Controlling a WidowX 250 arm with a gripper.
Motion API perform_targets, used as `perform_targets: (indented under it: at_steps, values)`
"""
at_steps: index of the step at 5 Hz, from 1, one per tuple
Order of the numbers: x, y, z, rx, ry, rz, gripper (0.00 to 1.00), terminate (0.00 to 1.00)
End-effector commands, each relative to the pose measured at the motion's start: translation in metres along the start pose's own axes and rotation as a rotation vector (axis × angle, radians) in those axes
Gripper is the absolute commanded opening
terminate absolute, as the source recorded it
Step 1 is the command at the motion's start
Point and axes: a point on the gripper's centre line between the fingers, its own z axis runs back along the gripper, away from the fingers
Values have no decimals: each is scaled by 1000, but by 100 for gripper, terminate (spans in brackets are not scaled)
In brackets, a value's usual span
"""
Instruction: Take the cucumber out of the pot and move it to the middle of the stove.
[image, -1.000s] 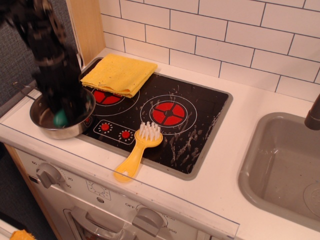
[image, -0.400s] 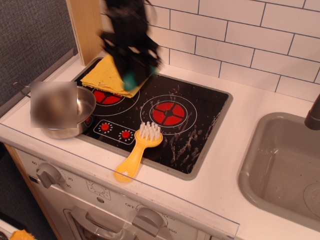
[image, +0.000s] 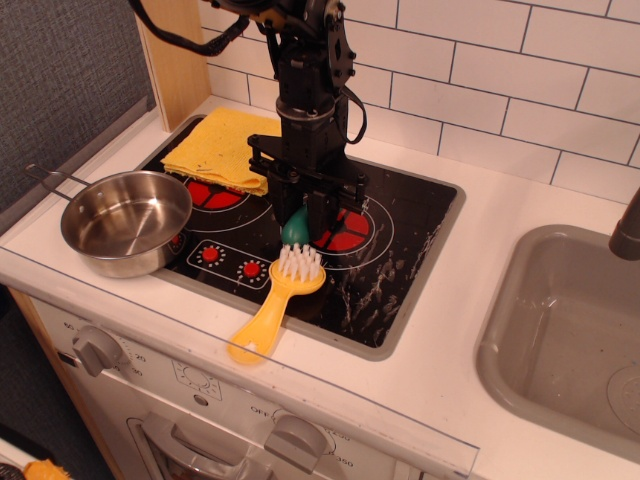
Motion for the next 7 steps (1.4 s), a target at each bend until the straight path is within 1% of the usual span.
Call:
perform_targets:
  at_steps: [1, 2, 3, 4, 7]
  values:
    - [-3, 11, 5, 33, -49, -43, 100, 0]
    - [1, 10, 41, -18, -124, -49, 100, 0]
    - [-1, 13, 72, -61, -156, -37, 100, 0]
    - [-3, 16, 72, -52, -113, -69, 100, 0]
    - [-3, 16, 72, -52, -113, -69, 100, 0]
